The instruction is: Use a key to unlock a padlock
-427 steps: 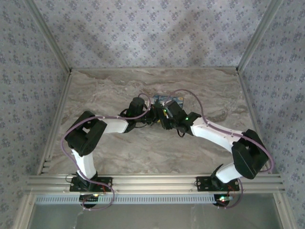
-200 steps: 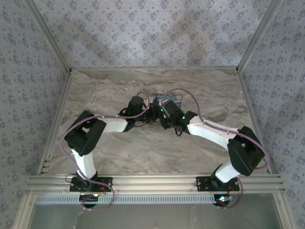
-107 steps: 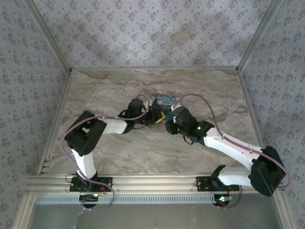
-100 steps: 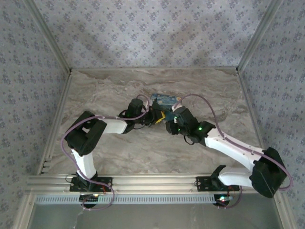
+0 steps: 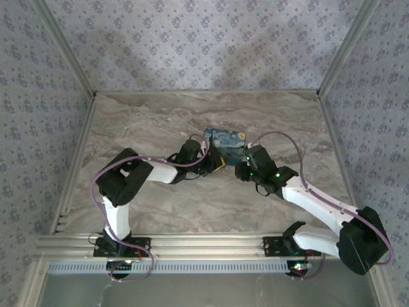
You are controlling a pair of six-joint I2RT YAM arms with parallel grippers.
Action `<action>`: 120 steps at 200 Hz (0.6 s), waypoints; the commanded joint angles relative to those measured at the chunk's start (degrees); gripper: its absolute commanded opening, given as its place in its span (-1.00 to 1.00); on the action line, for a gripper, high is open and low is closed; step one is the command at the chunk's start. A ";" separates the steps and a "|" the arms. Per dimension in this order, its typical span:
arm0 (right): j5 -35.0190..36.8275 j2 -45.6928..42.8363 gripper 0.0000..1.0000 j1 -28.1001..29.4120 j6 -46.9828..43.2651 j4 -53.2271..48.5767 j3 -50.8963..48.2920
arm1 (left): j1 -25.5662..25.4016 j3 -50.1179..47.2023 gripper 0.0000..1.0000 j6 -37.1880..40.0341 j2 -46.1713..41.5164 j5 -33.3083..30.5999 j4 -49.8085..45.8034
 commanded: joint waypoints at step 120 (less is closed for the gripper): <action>-1.22 -1.63 -0.25 -1.98 2.48 1.41 -3.63 | -1.63 0.72 -0.36 -0.70 1.87 0.16 1.61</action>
